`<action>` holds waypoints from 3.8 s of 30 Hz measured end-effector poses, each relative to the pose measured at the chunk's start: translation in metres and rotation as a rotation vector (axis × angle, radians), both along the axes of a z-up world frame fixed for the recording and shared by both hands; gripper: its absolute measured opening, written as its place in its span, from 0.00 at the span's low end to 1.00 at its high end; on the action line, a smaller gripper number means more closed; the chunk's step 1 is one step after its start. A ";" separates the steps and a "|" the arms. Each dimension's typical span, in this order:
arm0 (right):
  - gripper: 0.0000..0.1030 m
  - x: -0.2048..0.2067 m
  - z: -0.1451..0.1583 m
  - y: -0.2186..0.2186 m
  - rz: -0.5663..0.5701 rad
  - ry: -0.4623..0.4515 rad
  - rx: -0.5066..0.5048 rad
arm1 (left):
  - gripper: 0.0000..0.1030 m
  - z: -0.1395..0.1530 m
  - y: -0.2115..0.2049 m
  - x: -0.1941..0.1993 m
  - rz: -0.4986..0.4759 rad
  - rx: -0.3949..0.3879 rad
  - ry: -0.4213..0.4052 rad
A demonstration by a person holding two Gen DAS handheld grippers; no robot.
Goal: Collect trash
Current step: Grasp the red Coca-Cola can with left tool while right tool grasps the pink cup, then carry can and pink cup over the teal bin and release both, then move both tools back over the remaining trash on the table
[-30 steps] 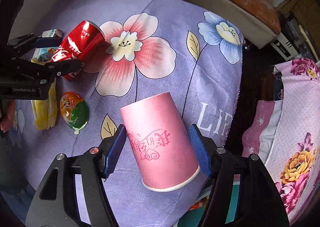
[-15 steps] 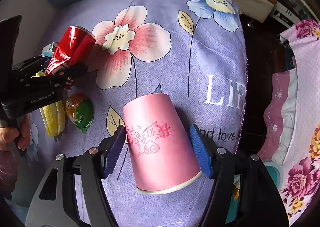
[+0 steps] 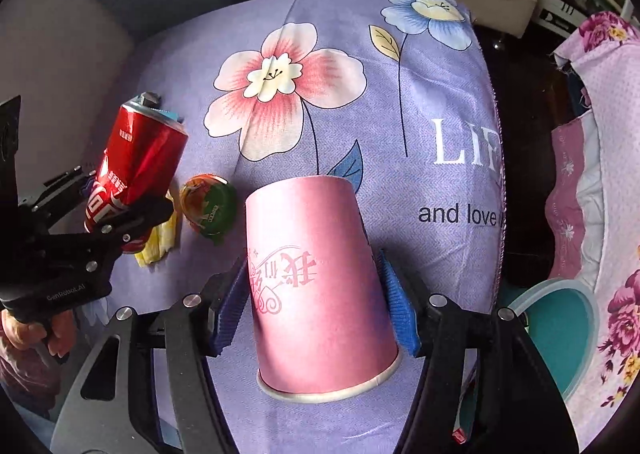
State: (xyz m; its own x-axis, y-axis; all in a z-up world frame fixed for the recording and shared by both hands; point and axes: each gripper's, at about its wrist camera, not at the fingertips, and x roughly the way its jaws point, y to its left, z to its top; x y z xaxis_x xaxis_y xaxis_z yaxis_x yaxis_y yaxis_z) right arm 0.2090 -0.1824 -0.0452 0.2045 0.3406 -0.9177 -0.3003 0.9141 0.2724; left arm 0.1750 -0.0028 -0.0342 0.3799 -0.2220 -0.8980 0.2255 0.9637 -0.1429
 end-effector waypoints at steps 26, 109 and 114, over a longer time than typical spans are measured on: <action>0.58 -0.100 0.010 -0.120 -0.337 -0.087 0.252 | 0.58 -0.013 -0.128 -0.085 -0.195 0.063 -0.005; 0.73 -0.133 -0.053 -0.243 -0.685 0.029 0.037 | 0.87 -0.055 -0.216 -0.070 -0.274 -0.037 0.103; 0.74 -0.128 -0.048 -0.217 -0.638 0.024 0.017 | 0.87 -0.053 -0.181 -0.065 -0.209 -0.054 0.106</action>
State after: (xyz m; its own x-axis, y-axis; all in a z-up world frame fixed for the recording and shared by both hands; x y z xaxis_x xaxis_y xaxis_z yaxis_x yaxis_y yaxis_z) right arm 0.0808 -0.3995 -0.0931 0.3515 0.1730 -0.9200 0.3077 0.9068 0.2881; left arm 0.1095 -0.1843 -0.0870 0.2249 -0.3350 -0.9150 0.4000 0.8880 -0.2268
